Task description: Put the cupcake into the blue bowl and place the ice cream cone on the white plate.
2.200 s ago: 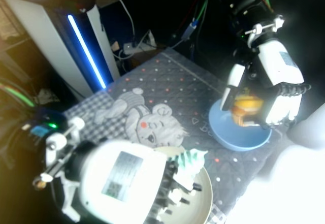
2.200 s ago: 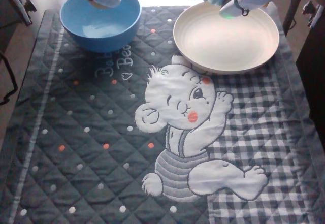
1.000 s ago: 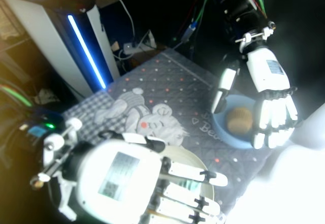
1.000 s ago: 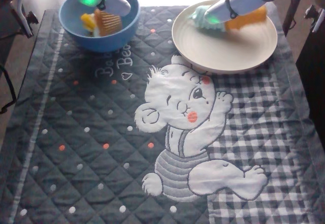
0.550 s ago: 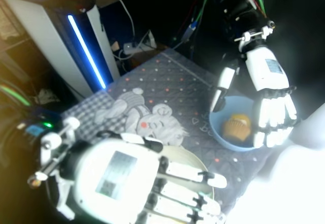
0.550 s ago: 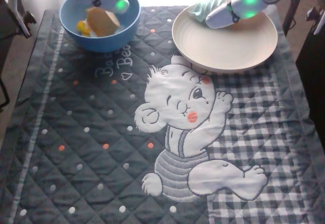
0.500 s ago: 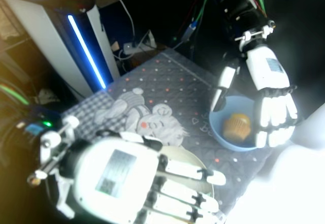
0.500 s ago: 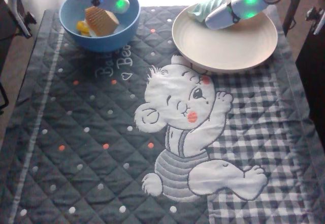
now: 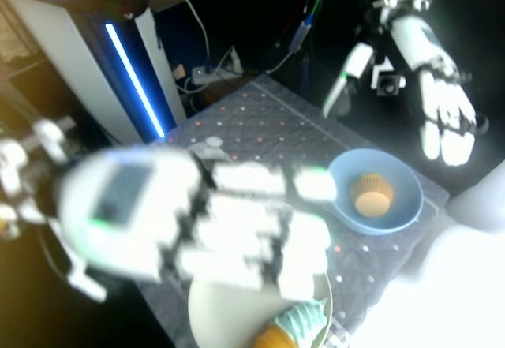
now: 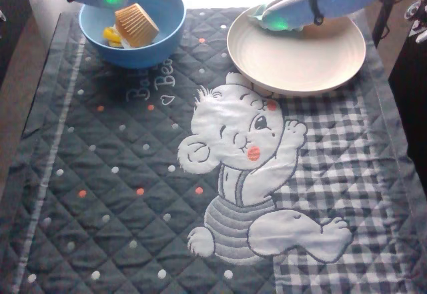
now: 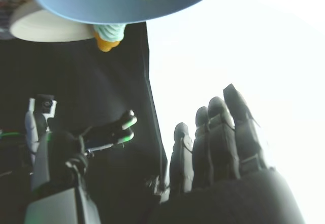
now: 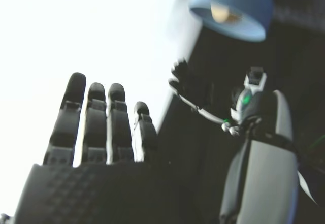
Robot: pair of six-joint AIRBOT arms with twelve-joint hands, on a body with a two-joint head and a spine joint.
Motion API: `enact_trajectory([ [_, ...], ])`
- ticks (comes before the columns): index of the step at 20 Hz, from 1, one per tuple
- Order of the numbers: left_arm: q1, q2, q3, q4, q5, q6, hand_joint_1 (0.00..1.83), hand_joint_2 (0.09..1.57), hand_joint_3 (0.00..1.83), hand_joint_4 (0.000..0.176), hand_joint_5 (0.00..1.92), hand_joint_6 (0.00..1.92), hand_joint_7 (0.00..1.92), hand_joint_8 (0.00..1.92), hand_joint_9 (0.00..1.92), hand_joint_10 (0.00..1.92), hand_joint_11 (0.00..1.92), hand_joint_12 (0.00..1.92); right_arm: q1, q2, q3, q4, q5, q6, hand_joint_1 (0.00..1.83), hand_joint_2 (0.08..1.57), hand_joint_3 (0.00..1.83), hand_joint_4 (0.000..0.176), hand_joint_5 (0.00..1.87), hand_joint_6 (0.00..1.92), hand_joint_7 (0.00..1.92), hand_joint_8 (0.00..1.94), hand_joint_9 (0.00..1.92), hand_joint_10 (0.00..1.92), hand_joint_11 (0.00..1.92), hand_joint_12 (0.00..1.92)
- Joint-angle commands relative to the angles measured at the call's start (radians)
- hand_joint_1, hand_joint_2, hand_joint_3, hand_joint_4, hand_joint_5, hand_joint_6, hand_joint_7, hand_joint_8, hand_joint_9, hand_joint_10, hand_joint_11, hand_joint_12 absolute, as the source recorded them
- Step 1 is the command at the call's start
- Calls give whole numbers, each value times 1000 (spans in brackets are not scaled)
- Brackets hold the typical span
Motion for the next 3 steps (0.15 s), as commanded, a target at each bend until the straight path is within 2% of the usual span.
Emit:
enact_trajectory([
  [1,1,19,-13,-53,-135,15,727,806,0,107,232,1,178,5,204,2,31,495,5,20,-20,23,179,3,495,784,3,146,0,0,150,1,174,3,0,700],
  [2,10,41,-37,-67,-161,30,727,806,0,107,232,1,178,5,204,2,31,495,-3,39,-42,22,213,3,495,784,3,146,0,0,150,1,174,3,0,700],
  [3,18,59,-57,-78,-180,41,713,795,0,114,226,0,180,3,214,2,36,516,-11,56,-64,22,244,3,474,798,3,134,0,0,148,0,180,3,0,756],
])
